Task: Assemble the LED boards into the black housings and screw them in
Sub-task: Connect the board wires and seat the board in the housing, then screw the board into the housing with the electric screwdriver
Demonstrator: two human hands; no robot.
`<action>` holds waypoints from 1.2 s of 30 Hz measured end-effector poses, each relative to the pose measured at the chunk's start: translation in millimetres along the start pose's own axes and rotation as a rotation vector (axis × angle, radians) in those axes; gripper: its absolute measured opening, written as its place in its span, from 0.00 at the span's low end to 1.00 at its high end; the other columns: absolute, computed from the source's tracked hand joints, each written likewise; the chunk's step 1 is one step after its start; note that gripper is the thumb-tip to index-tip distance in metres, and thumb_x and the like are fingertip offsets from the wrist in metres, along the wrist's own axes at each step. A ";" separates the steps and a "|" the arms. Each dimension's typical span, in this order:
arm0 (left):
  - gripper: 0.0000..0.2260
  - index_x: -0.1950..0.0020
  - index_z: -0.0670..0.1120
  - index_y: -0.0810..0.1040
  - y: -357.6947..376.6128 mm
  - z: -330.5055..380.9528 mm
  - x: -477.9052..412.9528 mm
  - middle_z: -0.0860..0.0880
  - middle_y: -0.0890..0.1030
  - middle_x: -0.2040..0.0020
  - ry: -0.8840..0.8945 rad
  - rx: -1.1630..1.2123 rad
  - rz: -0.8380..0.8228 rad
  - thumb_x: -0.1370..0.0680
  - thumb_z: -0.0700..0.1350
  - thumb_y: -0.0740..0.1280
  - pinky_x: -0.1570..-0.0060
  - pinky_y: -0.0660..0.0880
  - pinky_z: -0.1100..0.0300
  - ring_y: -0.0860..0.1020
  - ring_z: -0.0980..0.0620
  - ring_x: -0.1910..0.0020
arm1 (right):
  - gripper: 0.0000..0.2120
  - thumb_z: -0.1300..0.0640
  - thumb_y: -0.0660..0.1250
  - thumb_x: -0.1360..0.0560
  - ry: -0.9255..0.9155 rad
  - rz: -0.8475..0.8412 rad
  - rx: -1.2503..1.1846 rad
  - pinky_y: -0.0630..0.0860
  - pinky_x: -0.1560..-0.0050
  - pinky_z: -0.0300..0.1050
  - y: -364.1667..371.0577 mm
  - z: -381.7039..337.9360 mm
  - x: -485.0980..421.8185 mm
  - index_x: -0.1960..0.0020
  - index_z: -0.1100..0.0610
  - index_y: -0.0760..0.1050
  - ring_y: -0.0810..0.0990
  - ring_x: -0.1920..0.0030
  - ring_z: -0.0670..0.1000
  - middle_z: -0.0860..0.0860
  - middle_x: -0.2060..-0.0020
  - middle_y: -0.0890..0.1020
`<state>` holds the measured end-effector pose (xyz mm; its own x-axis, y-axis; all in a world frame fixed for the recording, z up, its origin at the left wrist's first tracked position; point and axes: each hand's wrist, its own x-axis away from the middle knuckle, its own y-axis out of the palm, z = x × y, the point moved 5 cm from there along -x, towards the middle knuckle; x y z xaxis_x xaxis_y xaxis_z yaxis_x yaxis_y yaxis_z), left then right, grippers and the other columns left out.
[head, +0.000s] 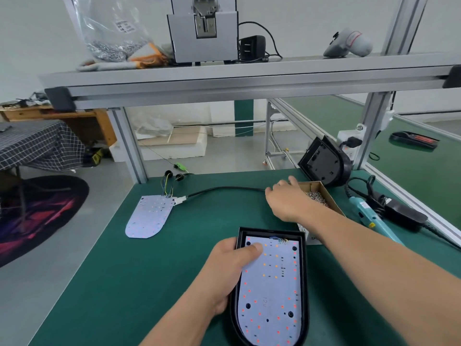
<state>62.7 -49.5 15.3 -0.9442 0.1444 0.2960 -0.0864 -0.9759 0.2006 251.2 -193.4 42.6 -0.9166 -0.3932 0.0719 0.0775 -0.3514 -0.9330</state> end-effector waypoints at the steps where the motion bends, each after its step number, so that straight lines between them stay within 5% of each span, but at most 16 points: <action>1: 0.09 0.44 0.42 0.86 -0.4 -0.2 -0.3 0.40 0.88 0.46 0.017 -0.022 0.013 0.18 0.45 0.71 0.48 0.85 0.43 0.88 0.37 0.47 | 0.10 0.66 0.59 0.24 -0.005 0.037 0.003 0.65 0.30 0.62 0.1 -0.7 0.3 0.45 0.59 0.74 0.74 0.39 0.61 0.56 0.47 0.80; 3: 0.07 0.45 0.46 0.86 -1.9 0.3 -0.6 0.45 0.89 0.46 0.080 -0.107 0.074 0.19 0.46 0.70 0.43 0.84 0.42 0.88 0.41 0.47 | 0.11 0.69 0.60 0.27 -0.076 0.120 -0.010 0.68 0.35 0.57 -3.3 -3.7 2.0 0.50 0.57 0.75 0.75 0.42 0.59 0.53 0.52 0.79; 7: 0.04 0.44 0.54 0.81 -10.2 8.1 -0.6 0.56 0.87 0.50 0.224 -0.299 0.336 0.19 0.46 0.70 0.44 0.82 0.51 0.85 0.53 0.48 | 0.24 0.68 0.62 0.26 -0.242 0.166 -0.040 0.69 0.39 0.53 -8.5 -8.2 17.0 0.39 0.45 0.80 0.73 0.40 0.55 0.47 0.49 0.81; 10: 0.02 0.48 0.48 0.82 -9.7 15.8 -1.6 0.48 0.85 0.53 0.330 -0.439 0.326 0.19 0.45 0.70 0.53 0.79 0.56 0.80 0.56 0.59 | 0.22 0.64 0.64 0.22 -0.314 0.174 -0.011 0.65 0.50 0.50 -11.9 -15.8 27.5 0.36 0.42 0.78 0.71 0.41 0.54 0.46 0.49 0.79; 14: 0.02 0.52 0.51 0.80 -9.4 20.7 -3.2 0.48 0.83 0.58 0.403 -0.594 0.316 0.20 0.46 0.69 0.64 0.73 0.67 0.73 0.58 0.65 | 0.21 0.65 0.64 0.21 -0.260 0.185 -0.026 0.65 0.51 0.49 -14.1 -13.8 32.6 0.36 0.43 0.80 0.73 0.43 0.56 0.49 0.49 0.78; 17: 0.05 0.56 0.56 0.77 -17.3 18.7 -4.7 0.57 0.77 0.67 0.328 -0.684 0.336 0.21 0.52 0.69 0.65 0.73 0.61 0.71 0.59 0.70 | 0.23 0.67 0.66 0.25 -0.197 0.183 -0.083 0.65 0.53 0.48 -13.1 -7.1 31.7 0.38 0.44 0.81 0.76 0.46 0.57 0.50 0.48 0.79; 22: 0.17 0.57 0.50 0.74 -26.9 26.4 3.1 0.55 0.77 0.69 0.242 -0.896 0.478 0.26 0.63 0.69 0.66 0.72 0.57 0.73 0.54 0.70 | 0.24 0.67 0.65 0.27 -0.061 0.237 -0.148 0.66 0.57 0.47 -6.9 0.5 27.5 0.40 0.42 0.82 0.79 0.50 0.58 0.50 0.50 0.80; 27: 0.25 0.57 0.50 0.70 -29.4 35.0 6.9 0.53 0.77 0.61 0.152 -1.310 0.622 0.25 0.72 0.64 0.67 0.69 0.55 0.76 0.51 0.64 | 0.12 0.64 0.64 0.24 0.005 0.216 -0.236 0.75 0.45 0.52 -4.7 7.5 29.8 0.46 0.52 0.80 0.80 0.47 0.60 0.51 0.54 0.81; 31: 0.32 0.28 0.51 0.73 -32.6 31.4 4.4 0.54 0.80 0.43 0.179 -1.337 0.606 0.23 0.72 0.63 0.51 0.74 0.53 0.76 0.48 0.39 | 0.16 0.56 0.63 0.17 0.039 0.309 -0.529 0.72 0.35 0.52 -16.4 26.4 58.0 0.31 0.53 0.79 0.75 0.37 0.57 0.53 0.38 0.81; 36: 0.35 0.22 0.52 0.69 -32.7 27.7 3.1 0.52 0.76 0.32 0.184 -1.235 0.557 0.23 0.70 0.64 0.42 0.73 0.51 0.72 0.48 0.30 | 0.18 0.45 0.62 0.18 0.140 0.449 -0.486 0.75 0.51 0.49 -23.2 73.4 140.9 0.30 0.47 0.76 0.77 0.44 0.53 0.47 0.47 0.77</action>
<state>71.4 -12.6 35.5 -0.9668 -0.2412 -0.0840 0.1821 -0.4205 -0.8888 149.0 -303.0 100.3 -0.8815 -0.2864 -0.3753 0.3073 0.2555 -0.9167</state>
